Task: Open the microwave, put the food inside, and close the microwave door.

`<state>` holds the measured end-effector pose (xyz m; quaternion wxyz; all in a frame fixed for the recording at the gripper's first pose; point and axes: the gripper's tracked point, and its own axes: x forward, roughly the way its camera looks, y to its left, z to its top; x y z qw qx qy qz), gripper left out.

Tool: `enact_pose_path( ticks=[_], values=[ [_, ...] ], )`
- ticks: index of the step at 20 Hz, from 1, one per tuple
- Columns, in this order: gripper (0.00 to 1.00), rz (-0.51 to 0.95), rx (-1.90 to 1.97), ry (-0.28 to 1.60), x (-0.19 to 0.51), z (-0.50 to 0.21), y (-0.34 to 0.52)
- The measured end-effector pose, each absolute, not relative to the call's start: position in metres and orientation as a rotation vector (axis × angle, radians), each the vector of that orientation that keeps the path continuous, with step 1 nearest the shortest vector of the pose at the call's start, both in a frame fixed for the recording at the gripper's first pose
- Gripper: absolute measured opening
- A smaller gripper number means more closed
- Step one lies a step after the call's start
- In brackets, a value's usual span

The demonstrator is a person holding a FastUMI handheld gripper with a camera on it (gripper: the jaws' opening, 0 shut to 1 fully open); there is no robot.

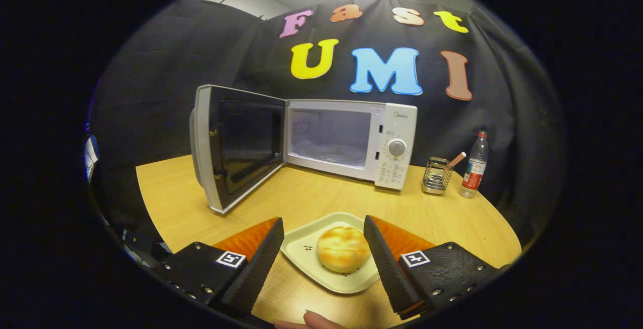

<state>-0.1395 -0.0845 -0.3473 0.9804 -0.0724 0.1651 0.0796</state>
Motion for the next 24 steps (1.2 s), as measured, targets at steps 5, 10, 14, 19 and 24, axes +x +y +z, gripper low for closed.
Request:
enact_pose_path(
  ticks=[5,10,14,19,24],
  values=[
    [0.97,0.079,-0.204,0.458,-0.137,-0.382,-0.101],
    [0.95,0.068,-0.105,0.569,-0.130,-0.396,-0.099],
    [0.75,0.074,-0.025,0.633,-0.132,-0.403,-0.100],
    [0.58,0.079,-0.013,0.622,-0.134,-0.392,-0.091],
    [0.58,0.101,0.018,0.534,-0.117,-0.346,-0.079]
  ],
)
